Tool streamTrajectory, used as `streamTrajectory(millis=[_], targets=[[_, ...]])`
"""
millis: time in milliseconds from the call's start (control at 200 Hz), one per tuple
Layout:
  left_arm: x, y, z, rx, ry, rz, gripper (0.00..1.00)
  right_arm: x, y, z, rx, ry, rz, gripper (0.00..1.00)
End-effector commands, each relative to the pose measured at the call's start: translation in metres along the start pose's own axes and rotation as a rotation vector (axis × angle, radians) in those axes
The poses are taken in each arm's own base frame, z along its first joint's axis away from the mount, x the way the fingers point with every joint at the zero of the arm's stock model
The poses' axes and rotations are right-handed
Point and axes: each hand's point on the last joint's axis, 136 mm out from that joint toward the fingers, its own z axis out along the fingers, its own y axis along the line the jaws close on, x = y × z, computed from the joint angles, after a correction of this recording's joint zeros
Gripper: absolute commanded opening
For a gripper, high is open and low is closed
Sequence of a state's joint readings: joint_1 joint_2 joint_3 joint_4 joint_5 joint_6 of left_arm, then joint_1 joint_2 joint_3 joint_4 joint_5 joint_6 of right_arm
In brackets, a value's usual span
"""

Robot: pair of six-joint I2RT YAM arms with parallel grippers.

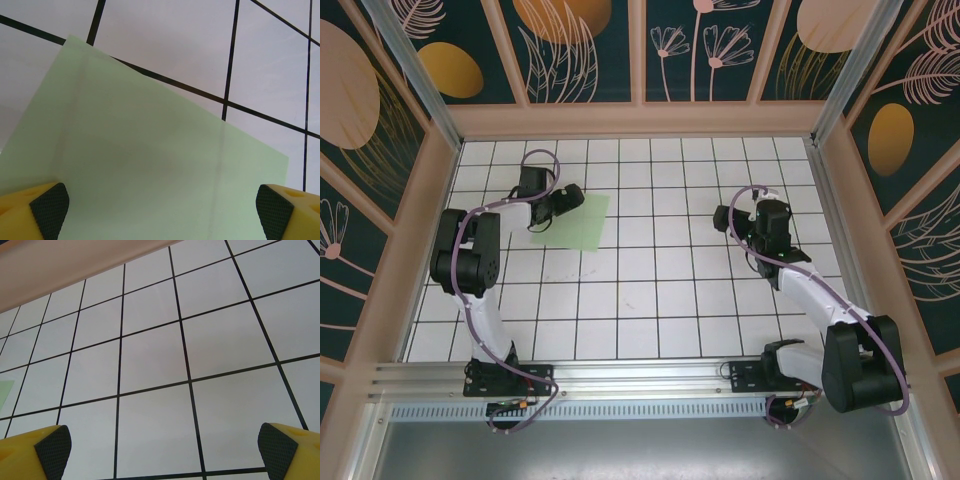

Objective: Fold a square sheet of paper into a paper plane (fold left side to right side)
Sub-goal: Move the square sheet of paper to the center of the table.

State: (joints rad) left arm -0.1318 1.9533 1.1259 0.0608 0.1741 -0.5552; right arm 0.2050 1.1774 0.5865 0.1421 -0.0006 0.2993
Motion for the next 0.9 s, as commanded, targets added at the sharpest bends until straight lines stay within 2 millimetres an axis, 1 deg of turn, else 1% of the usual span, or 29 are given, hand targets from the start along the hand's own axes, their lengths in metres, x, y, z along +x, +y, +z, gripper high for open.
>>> streamTrajectory(millis=[0, 215, 255, 290, 295, 305, 460, 606, 666, 786, 876, 896], targets=[[0.034, 0.005, 0.006, -0.011, 0.095, -0.021, 0.98, -0.010, 0.006, -0.004, -0.002, -0.012, 0.013, 0.99], [0.062, -0.008, 0.001, 0.059, 0.139, -0.056, 0.98, -0.007, 0.009, -0.005, -0.006, -0.002, 0.020, 0.99], [0.066, -0.013, -0.001, 0.079, 0.139, -0.061, 0.99, -0.007, 0.009, -0.005, -0.007, 0.001, 0.020, 0.99], [0.065, -0.020, -0.003, 0.101, 0.134, -0.064, 0.99, -0.006, 0.010, -0.004, -0.009, 0.002, 0.019, 0.99], [0.070, -0.017, -0.003, 0.096, 0.143, -0.067, 0.99, -0.005, 0.010, -0.004, -0.009, 0.003, 0.019, 0.99], [0.074, -0.016, -0.003, 0.095, 0.150, -0.071, 0.99, -0.005, 0.010, -0.004, -0.009, 0.003, 0.020, 0.99], [0.096, -0.035, -0.006, 0.139, 0.173, -0.075, 0.99, -0.002, 0.013, -0.003, -0.015, 0.013, 0.025, 0.99], [0.122, -0.059, -0.006, 0.184, 0.199, -0.079, 0.99, 0.007, 0.016, 0.002, -0.019, 0.039, 0.033, 0.99], [0.132, -0.065, -0.006, 0.192, 0.206, -0.089, 0.99, 0.011, 0.017, 0.004, -0.020, 0.050, 0.037, 0.99], [0.147, -0.078, -0.009, 0.223, 0.213, -0.111, 0.99, 0.020, 0.024, 0.010, -0.044, 0.081, 0.045, 0.98], [0.155, -0.088, -0.013, 0.254, 0.217, -0.117, 0.98, 0.027, 0.031, 0.014, -0.072, 0.105, 0.053, 0.95], [0.154, -0.091, -0.014, 0.261, 0.214, -0.118, 0.99, 0.029, 0.033, 0.015, -0.077, 0.113, 0.055, 0.94]])
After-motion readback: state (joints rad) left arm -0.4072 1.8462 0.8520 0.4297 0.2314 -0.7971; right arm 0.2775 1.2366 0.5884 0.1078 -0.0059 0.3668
